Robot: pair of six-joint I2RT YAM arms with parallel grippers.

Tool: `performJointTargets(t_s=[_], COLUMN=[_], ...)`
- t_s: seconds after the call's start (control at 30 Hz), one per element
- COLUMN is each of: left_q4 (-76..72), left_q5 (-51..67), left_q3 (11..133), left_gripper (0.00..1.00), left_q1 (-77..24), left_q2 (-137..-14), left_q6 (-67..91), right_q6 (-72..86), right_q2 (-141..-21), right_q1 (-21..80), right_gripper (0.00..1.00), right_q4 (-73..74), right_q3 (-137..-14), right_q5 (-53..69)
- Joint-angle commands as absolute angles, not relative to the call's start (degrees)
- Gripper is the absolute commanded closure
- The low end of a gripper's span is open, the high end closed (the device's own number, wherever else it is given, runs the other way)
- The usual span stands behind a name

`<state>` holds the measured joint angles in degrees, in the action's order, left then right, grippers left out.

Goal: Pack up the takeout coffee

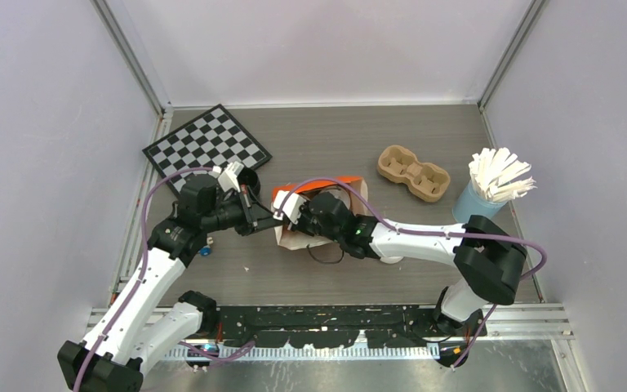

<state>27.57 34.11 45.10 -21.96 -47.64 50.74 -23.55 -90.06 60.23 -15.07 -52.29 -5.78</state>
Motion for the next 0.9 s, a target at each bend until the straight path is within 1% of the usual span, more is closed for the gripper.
performJointTargets(t_s=[0.0,0.63,0.87], left_q4=[25.7,29.5,30.4], left_q5=[41.8,39.5,39.2], left_q3=[44.1,47.0,47.6], left_gripper=[1.00,1.00,1.00], left_q1=[-23.8,-23.8,-23.8], left_q2=[-47.7,-49.3,-49.6], left_q6=[53.1,50.6,50.0], right_q6=[-20.3,-21.4,-21.2], right_q2=[-91.4,-82.6,-80.9], right_q1=[61.2,61.1,61.1], right_gripper=[0.73,0.67,0.65], right_q4=[-19.2,-12.3,-10.5], right_q3=[-55.4,-52.7,-53.6], right_q5=[-7.3,-8.1,-8.3])
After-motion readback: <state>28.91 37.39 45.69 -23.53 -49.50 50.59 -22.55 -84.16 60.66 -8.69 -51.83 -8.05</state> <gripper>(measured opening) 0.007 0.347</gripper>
